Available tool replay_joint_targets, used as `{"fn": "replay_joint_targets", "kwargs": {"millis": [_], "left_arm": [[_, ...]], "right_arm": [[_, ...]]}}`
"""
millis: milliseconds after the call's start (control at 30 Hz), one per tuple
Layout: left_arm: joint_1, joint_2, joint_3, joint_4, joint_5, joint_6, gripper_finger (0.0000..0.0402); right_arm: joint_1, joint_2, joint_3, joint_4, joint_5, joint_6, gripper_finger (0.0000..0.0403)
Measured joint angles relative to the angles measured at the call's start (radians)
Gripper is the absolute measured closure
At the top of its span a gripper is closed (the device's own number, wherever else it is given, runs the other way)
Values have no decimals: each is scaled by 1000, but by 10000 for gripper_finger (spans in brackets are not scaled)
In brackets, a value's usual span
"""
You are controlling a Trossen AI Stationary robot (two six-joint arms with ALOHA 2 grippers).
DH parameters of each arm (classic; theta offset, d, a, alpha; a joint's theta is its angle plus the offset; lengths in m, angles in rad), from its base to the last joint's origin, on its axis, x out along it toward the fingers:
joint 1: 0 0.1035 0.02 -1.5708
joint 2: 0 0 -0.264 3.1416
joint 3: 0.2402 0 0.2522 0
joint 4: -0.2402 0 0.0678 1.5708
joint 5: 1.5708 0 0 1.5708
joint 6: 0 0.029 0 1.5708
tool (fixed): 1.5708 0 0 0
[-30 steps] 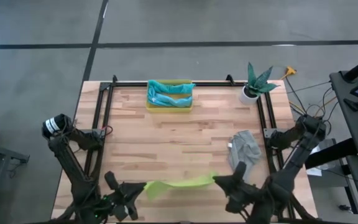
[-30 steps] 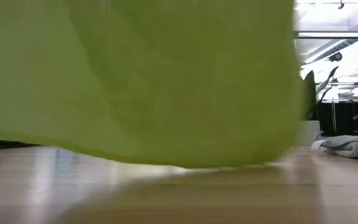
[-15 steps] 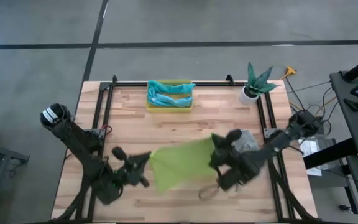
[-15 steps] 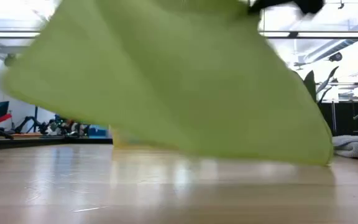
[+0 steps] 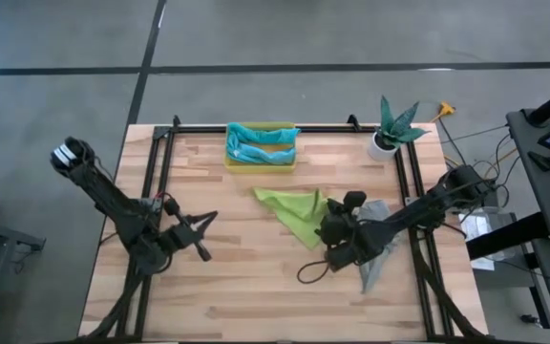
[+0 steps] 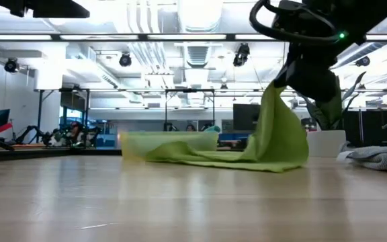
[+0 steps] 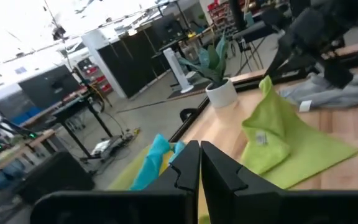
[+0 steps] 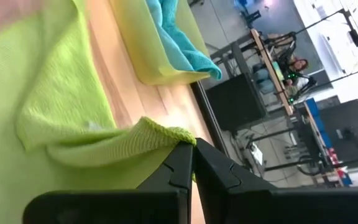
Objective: Roll microfiber towels into tight, uniform cylinder then place into a basket
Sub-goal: Roll the green towel
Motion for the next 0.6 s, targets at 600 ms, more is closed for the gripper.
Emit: {"fn": "replay_joint_targets", "kwargs": {"millis": [600], "left_arm": [[84, 114, 88, 59, 190, 61, 394]], "right_arm": [[204, 0, 220, 186, 3, -276, 394]]}}
